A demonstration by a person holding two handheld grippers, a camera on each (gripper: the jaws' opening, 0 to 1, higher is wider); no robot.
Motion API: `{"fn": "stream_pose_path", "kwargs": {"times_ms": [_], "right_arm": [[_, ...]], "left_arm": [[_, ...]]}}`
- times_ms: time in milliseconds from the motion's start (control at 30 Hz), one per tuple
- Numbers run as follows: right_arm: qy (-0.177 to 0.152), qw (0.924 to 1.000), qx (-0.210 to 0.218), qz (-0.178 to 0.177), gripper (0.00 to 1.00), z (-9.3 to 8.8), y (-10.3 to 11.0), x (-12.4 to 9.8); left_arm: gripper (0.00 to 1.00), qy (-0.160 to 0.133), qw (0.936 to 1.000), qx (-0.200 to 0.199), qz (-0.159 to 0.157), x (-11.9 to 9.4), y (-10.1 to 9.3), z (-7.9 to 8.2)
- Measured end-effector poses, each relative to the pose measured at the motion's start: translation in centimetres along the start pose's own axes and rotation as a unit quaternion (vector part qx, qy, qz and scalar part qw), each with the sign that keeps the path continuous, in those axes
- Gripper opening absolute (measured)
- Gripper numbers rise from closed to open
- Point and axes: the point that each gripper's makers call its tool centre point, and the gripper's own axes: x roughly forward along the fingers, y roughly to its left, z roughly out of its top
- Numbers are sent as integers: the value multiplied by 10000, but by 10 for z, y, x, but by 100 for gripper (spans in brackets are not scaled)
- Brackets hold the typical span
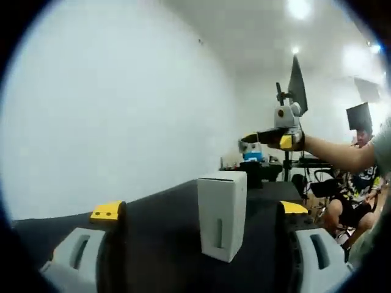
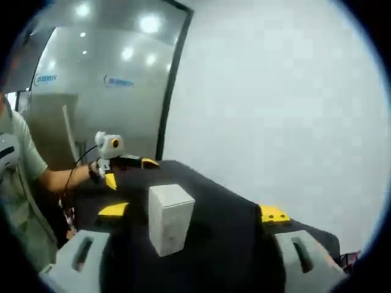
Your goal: Assemble the cup parts correctly, then place the assembled cup into the box.
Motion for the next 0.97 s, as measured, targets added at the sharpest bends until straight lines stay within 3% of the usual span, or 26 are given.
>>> {"fn": "stream_pose_path", "kwargs": {"times_ms": [33,133,200,233,367,567,633,800,967], "right_arm": [[-58,9999,22,-83,93,-5,-3,-3],[-342,9987,190,-322,93,-14,-12,-14],[-503,9968,412,-457,93,-21,-18,-20],[-559,9956,503,-566,93,-27,-21,-25],[-742,9921,656,-772,93,-41,-29,-35],[-783,9866,1055,-966,93,-75,-31,-42],[-466,9881,1171,-879,93,-98,-24,-38],[-408,9893,1093,-874,93,-117,-12,-35],[-531,9867,1124,-1052,93,-130,-21,-37]], "left_arm": [[96,-23,10000,32,84,-6,-1,0],[96,-57,9993,12,375,-21,10,-5],[96,-71,9987,-101,484,-31,10,-11],[96,-85,9984,-173,530,-34,0,-14],[96,-140,9958,-333,836,-48,5,-24],[96,-338,9912,-656,1098,-64,8,-39],[96,-415,9881,-843,1215,-69,11,-45],[96,-394,9848,-954,1399,-77,10,-64],[96,-337,9837,-1006,1452,-83,8,-75]]}}
